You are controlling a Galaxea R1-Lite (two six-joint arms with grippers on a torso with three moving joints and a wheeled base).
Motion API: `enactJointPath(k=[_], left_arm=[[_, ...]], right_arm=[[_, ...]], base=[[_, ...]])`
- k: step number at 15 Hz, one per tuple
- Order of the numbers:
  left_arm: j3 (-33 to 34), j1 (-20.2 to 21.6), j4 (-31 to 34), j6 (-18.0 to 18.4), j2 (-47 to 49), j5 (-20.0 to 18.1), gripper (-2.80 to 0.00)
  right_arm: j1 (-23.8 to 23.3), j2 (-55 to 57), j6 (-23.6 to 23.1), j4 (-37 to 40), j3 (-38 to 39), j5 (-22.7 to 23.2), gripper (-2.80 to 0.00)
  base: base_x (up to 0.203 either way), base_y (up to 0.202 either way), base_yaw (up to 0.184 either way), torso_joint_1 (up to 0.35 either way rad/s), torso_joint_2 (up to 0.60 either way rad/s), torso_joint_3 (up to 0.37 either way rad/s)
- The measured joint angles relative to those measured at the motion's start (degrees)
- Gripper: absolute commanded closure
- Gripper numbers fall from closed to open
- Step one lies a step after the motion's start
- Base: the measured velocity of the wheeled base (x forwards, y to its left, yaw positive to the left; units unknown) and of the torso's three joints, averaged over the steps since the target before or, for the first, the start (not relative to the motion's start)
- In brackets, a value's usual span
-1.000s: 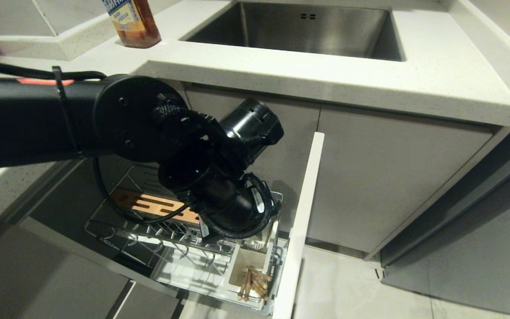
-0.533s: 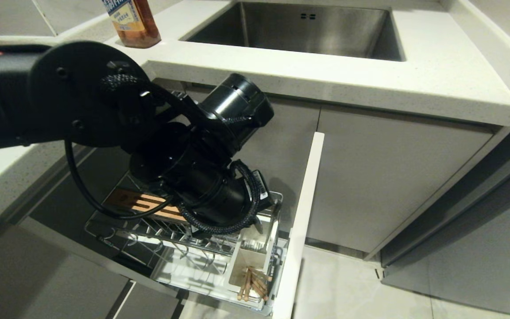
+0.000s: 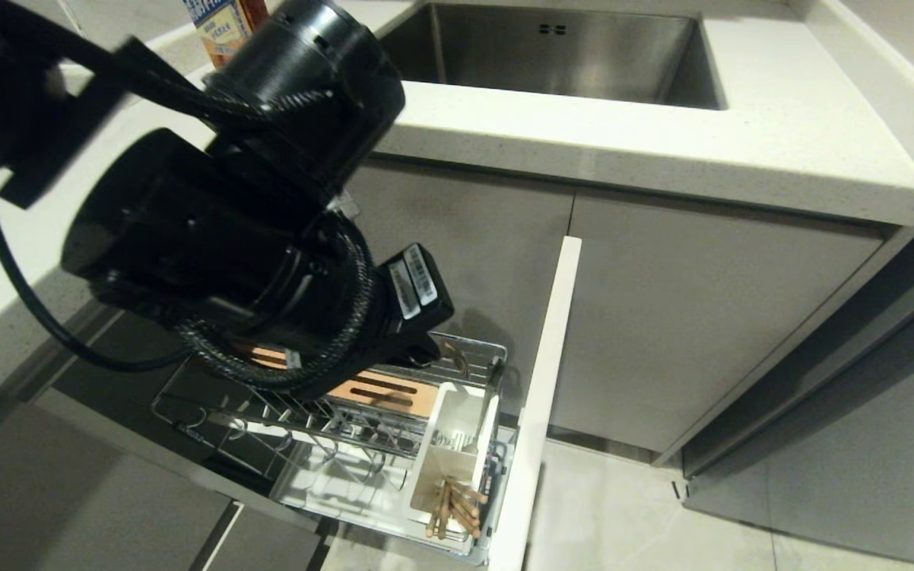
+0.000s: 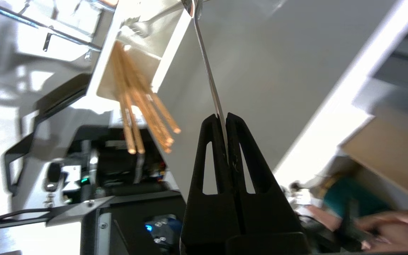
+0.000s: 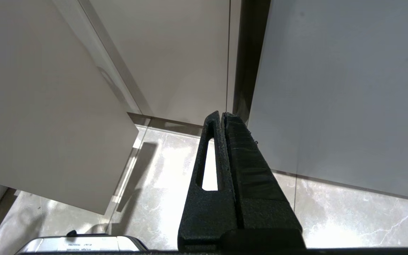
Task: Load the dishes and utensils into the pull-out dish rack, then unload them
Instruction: Take the spoon out of the cupboard
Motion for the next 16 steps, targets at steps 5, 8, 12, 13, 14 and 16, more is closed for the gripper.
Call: enactJointPath(k=[5, 8, 12, 13, 14, 16], left_arm=[[-2.53, -1.58, -0.10, 0.74, -8.30, 5.81, 0.00], [-4.68, -2.05, -0.21, 4.25, -13.26, 10.84, 0.00], [-8.38, -2.09, -0.08, 9.48, -17.26, 15.55, 0.00], [-9.25, -2.07, -0.07, 9.73, -17.72, 15.77, 0.00], [-9.83, -2.00, -0.10, 10.75, -18.07, 16.38, 0.00], [-10.33, -1.59, -0.22, 12.48, -18.66, 18.04, 0.00]], right_arm=[[0.00, 0.00, 0.02, 0.00, 0.00, 0.00, 0.00], [0.00, 0.00, 0.02, 0.00, 0.00, 0.00, 0.00], [0.00, 0.00, 0.02, 0.00, 0.00, 0.00, 0.00], [0.00, 0.00, 0.02, 0.00, 0.00, 0.00, 0.00], [0.00, 0.00, 0.02, 0.00, 0.00, 0.00, 0.00], [0.00, 0.00, 0.01, 0.00, 0.00, 0.00, 0.00]], base=[[0.000, 0.000, 0.000, 0.000, 0.00, 0.000], [0.000, 0.000, 0.000, 0.000, 0.00, 0.000], [0.000, 0.000, 0.000, 0.000, 0.00, 0.000], [0.000, 0.000, 0.000, 0.000, 0.00, 0.000], [0.000, 0.000, 0.000, 0.000, 0.00, 0.000], [0.000, 0.000, 0.000, 0.000, 0.00, 0.000]])
